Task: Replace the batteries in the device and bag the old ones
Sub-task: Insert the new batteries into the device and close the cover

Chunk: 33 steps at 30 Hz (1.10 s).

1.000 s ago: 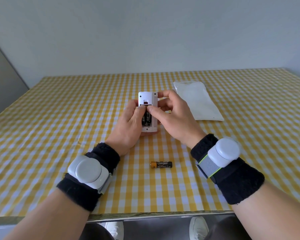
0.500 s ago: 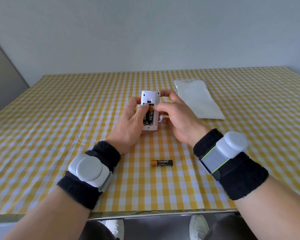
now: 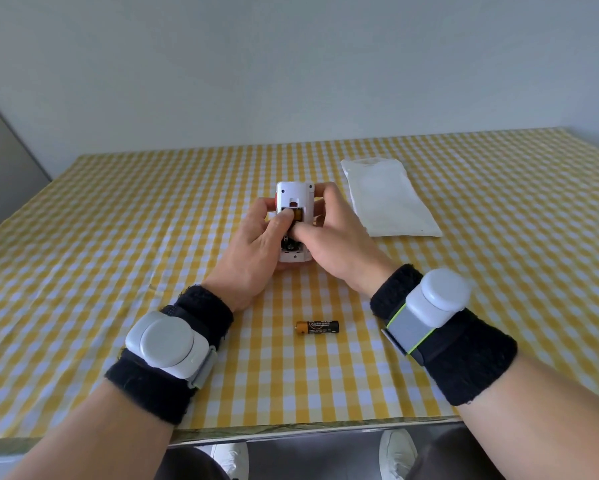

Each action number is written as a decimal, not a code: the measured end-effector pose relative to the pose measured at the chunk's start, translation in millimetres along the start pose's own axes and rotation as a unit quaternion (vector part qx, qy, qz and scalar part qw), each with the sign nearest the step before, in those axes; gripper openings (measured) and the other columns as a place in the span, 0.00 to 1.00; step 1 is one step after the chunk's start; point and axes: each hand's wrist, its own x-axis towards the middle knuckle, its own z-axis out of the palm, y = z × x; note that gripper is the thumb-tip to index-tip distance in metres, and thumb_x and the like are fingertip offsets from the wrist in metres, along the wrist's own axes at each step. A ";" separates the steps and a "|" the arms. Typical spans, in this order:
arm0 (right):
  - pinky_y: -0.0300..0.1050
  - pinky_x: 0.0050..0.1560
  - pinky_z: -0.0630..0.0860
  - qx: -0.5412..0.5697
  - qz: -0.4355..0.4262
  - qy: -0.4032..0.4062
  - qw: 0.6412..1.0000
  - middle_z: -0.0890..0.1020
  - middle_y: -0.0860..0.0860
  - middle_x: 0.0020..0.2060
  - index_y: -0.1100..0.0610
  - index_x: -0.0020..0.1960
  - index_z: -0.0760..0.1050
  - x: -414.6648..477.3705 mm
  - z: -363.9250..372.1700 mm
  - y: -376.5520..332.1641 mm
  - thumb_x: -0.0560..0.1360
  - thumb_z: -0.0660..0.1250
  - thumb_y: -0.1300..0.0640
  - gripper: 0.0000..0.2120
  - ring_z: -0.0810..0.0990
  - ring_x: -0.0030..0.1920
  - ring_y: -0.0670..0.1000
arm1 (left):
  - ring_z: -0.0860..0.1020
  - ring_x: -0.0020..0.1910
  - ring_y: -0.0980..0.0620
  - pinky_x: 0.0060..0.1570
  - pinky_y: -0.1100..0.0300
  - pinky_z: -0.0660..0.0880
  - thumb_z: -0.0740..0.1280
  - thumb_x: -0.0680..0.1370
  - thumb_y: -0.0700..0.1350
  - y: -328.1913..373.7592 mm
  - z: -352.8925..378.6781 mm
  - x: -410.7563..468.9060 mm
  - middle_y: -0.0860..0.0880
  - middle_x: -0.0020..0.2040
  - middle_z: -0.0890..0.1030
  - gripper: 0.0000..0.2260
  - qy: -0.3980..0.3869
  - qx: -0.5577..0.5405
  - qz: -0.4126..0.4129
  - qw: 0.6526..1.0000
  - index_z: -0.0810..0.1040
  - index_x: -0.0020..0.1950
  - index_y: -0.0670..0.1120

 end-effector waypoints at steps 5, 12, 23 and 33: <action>0.42 0.44 0.81 0.002 -0.021 -0.002 1.000 0.84 0.51 0.50 0.46 0.70 0.71 4.4 -5.0 4.2 0.74 0.71 0.61 0.27 0.83 0.42 0.43 | 0.87 0.59 0.37 0.61 0.36 0.83 0.62 0.87 0.40 -2.1 -1.2 1.8 0.40 0.60 0.88 0.12 0.003 -0.010 -0.015 1.000 0.73 0.71 0.45; 0.34 0.41 0.76 0.059 -0.005 -0.017 0.998 0.87 0.51 0.49 0.51 0.73 0.72 7.7 -14.1 4.2 0.77 0.68 0.64 0.26 0.84 0.42 0.40 | 0.89 0.54 0.43 0.50 0.45 0.88 0.61 0.88 0.41 2.3 -1.5 1.3 0.41 0.56 0.89 0.11 0.029 -0.006 -0.012 0.999 0.75 0.71 0.44; 0.40 0.38 0.74 -0.035 -0.045 -0.067 0.996 0.79 0.50 0.37 0.59 0.49 0.80 5.5 -45.5 -2.2 0.76 0.77 0.57 0.08 0.75 0.35 0.45 | 0.89 0.56 0.42 0.52 0.47 0.86 0.61 0.88 0.41 0.7 -6.2 6.6 0.39 0.59 0.88 0.13 0.069 -0.100 -0.031 0.992 0.73 0.73 0.42; 0.30 0.37 0.74 -0.225 0.001 -0.418 0.880 0.87 0.48 0.40 0.53 0.51 0.85 -14.9 -38.8 -16.7 0.67 0.85 0.56 0.15 0.79 0.34 0.38 | 0.89 0.56 0.43 0.54 0.44 0.85 0.60 0.89 0.41 -3.1 -5.1 8.3 0.41 0.57 0.89 0.10 0.065 -0.071 -0.029 0.995 0.75 0.69 0.48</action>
